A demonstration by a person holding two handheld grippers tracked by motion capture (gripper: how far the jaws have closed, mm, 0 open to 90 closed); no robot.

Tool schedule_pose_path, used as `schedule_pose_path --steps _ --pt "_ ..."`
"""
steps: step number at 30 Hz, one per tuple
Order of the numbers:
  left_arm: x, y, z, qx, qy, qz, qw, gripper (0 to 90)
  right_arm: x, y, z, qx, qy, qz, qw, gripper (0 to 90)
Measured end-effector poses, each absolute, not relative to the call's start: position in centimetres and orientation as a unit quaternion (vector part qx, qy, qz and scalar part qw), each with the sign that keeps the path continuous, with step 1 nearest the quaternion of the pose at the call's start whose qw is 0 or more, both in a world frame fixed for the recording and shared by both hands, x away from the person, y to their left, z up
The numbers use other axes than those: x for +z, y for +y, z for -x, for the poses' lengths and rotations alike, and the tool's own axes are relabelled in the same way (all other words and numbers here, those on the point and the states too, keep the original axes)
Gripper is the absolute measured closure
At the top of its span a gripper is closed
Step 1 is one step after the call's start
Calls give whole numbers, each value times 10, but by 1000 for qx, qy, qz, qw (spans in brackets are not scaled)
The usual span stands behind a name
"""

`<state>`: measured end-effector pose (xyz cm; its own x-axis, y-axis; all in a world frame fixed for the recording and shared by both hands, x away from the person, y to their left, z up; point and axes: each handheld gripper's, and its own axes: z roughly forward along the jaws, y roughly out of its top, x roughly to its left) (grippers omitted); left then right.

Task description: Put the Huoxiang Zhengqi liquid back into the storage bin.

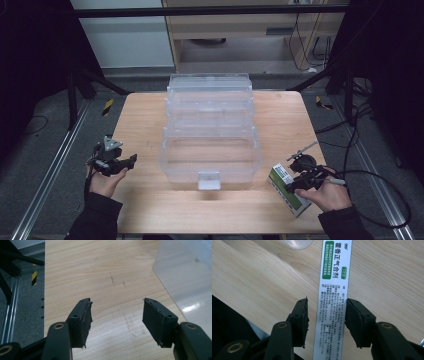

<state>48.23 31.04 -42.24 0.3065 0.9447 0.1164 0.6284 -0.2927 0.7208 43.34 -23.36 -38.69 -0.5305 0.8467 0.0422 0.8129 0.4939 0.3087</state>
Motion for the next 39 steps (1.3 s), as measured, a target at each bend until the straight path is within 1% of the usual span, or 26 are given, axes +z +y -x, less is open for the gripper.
schedule_pose_path --steps 8,30,39 --pt "-424 310 -483 273 521 -757 285 392 -389 -232 -436 133 864 -482 59 567" --pt "-425 309 -484 272 519 -759 283 392 -394 -228 -443 94 861 -497 45 630" --pt "-425 310 -484 272 519 -760 283 392 -393 -227 -446 87 859 -503 42 638"
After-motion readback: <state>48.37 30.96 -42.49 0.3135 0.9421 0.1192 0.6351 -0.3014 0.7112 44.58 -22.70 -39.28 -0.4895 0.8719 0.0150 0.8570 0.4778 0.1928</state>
